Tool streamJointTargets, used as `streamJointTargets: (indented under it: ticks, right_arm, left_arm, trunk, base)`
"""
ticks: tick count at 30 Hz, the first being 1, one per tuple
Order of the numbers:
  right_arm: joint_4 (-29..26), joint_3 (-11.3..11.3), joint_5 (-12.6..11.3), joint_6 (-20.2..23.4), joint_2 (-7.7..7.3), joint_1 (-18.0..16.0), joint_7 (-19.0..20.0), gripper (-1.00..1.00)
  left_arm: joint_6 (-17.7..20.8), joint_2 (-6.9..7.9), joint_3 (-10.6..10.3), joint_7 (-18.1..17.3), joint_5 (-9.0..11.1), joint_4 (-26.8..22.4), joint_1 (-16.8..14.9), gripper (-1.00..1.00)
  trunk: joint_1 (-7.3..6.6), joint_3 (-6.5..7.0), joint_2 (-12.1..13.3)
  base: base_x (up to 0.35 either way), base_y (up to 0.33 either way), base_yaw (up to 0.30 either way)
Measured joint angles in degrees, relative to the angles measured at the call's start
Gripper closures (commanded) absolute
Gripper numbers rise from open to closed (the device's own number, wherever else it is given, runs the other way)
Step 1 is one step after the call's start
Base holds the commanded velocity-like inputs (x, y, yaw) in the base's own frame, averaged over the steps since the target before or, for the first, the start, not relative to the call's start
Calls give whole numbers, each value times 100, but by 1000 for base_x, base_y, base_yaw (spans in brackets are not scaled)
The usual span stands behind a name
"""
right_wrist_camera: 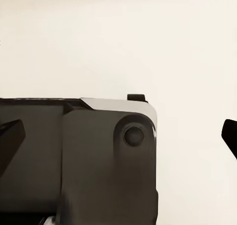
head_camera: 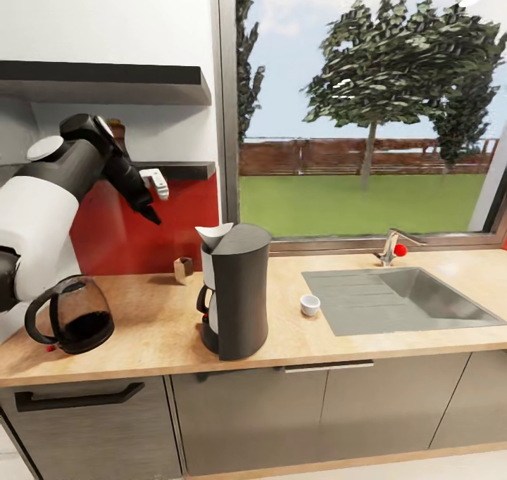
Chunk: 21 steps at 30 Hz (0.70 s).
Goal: Set up a coffee station on the kitchen countertop: keep the coffee maker on the countertop, move the bottle of coffee from the kitchen shelf to the counter next to the coffee maker, place a paper coffee filter on top of the coffee maker, put the saucer next to the coffee maker with the coffee cup on the saucer, and place the electric kettle next to the coffee maker.
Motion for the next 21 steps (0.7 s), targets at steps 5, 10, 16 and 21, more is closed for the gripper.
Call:
streamJointTargets:
  ticks: [5,10,16,21]
  right_arm:
    - [-8,4,0,4,2,-1,0,-100]
    - [-18,5,-6,-7,7,1,0,-100]
    - [-109,5,-13,-4,6,2,3,-100]
    - [-163,5,-10,-1,9,1,2,-100]
  left_arm:
    - [-11,119,677,0,6,-1,9,-100]
    - [-17,226,1196,0,8,1,15,-100]
    - [-27,356,1768,9,39,-7,15,-100]
    - [-27,409,1896,12,49,-154,15,-100]
  trunk:
    - [0,0,0]
    - [0,0,0]
    - [3,0,1]
    - [2,0,-1]
  base:
    - [0,0,1]
    - [-5,0,0]
    - [-239,0,61]
    - [-286,0,240]
